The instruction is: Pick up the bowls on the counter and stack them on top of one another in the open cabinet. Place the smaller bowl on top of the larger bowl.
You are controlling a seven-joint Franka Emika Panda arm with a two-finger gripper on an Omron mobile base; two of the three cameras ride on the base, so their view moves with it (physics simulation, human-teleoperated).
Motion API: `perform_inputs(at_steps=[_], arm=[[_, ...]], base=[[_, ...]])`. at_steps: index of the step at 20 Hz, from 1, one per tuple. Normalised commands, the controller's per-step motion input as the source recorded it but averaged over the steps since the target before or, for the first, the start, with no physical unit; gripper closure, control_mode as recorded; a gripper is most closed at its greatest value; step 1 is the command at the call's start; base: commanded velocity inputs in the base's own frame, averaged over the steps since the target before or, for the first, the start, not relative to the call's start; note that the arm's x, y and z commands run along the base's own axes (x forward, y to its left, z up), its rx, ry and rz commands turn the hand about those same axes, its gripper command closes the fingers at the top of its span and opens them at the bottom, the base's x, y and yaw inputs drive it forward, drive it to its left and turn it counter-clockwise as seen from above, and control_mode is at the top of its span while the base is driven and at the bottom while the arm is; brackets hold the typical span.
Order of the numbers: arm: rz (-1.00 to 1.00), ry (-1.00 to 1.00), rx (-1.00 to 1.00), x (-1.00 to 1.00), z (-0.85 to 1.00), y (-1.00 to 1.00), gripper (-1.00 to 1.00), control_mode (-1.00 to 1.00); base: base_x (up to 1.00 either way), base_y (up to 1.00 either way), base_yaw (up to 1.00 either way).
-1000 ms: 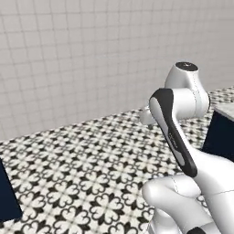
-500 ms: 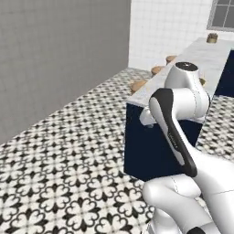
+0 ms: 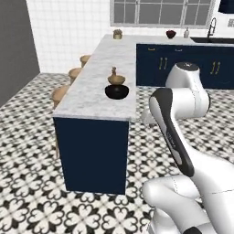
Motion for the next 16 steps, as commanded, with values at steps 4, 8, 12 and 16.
perform_inputs(at_steps=[4, 8, 12, 16], arm=[[0.00, 0.00, 0.00, 0.00, 0.00, 0.00, -1.00, 1.00], [0.00, 0.00, 0.00, 0.00, 0.00, 0.00, -1.00, 1.00], [0.00, 0.00, 0.00, 0.00, 0.00, 0.00, -1.00, 1.00], [0.00, 0.00, 0.00, 0.00, 0.00, 0.00, -1.00, 1.00]], base=[[0.62, -1.00, -0.13], [0.87, -0.97, 0.27], [1.00, -0.76, 0.46], [1.00, -0.70, 0.49]])
